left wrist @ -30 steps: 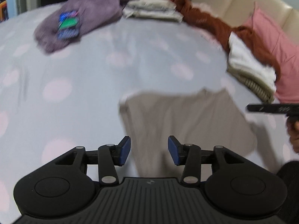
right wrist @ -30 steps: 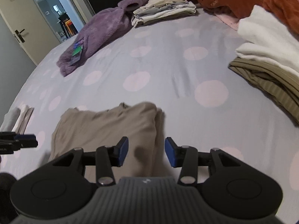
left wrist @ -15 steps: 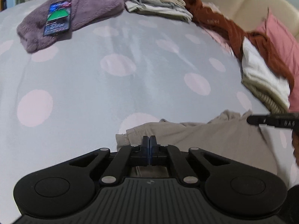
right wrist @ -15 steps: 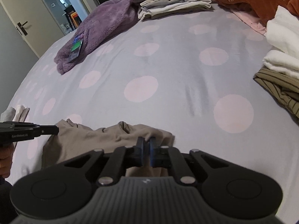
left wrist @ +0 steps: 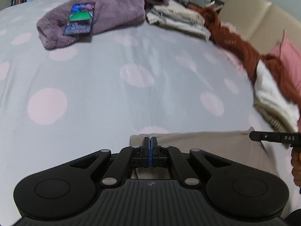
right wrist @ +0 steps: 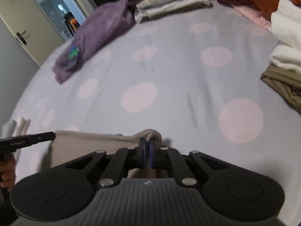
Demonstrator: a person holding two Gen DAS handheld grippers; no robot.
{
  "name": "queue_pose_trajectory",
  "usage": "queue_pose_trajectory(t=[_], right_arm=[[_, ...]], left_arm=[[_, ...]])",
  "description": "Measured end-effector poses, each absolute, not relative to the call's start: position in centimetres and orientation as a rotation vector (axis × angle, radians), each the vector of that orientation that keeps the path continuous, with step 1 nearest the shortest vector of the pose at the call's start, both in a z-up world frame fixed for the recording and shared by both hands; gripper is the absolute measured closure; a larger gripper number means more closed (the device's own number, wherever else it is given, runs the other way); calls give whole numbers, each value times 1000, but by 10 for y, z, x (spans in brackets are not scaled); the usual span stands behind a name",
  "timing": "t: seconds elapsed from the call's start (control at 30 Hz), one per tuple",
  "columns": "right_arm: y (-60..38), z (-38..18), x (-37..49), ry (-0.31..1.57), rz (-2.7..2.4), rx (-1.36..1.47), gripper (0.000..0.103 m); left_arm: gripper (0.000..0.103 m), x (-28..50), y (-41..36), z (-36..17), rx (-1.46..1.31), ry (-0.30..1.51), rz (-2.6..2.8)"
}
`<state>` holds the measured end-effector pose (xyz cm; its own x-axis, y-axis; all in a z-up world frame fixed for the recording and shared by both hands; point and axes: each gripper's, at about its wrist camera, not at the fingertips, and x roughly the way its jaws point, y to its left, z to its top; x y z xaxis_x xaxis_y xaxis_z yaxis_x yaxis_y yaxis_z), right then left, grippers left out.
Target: Fold clothes
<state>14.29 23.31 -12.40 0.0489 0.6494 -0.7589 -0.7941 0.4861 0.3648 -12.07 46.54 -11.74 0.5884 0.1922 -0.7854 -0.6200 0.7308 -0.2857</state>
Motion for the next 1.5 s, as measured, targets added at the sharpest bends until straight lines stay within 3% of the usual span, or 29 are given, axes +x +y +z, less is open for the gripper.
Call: queue_pose_trajectory(t=[0.07, 0.1, 0.17, 0.33, 0.4, 0.57, 0.67, 0.77, 0.83, 0.87, 1.0, 1.1, 1.4, 1.43, 1.5], right_arm=[[235, -131, 144, 1060, 1075, -180, 83], [232, -128, 145, 1054, 1066, -171, 73], [222, -120, 145, 1038, 1057, -148, 68], [176, -97, 130, 1034, 1081, -99, 47], [158, -92, 115, 1040, 1093, -117, 43], [133, -97, 75, 1072, 1143, -207, 43], [130, -103, 55, 1081, 1158, -267, 43], [130, -108, 45, 1084, 1143, -288, 47], [132, -108, 42, 1076, 1130, -313, 64], [133, -108, 41, 1073, 1126, -322, 64], [131, -104, 40, 1056, 1132, -328, 67], [128, -105, 45, 1070, 1133, -331, 94], [114, -115, 62, 1135, 1121, -207, 96], [115, -117, 59, 1130, 1130, -229, 93], [115, -114, 56, 1116, 1153, -245, 83]], left_arm=[[99, -120, 463, -116, -575, 821, 538], [89, -122, 462, -113, -567, 816, 566], [80, -133, 459, -102, -557, 794, 622], [74, -180, 445, -84, -690, 747, 597], [74, -194, 434, -84, -728, 773, 580], [72, -201, 404, -90, -718, 878, 531], [60, -198, 388, -93, -682, 938, 515], [61, -197, 376, -99, -660, 992, 495], [72, -196, 371, -105, -654, 1030, 477], [81, -196, 369, -109, -653, 1051, 466], [99, -200, 366, -118, -652, 1066, 465], [101, -204, 365, -119, -649, 1058, 466], [99, -211, 366, -120, -640, 1066, 478], [98, -209, 364, -120, -633, 1060, 459], [86, -208, 362, -118, -609, 1068, 418]])
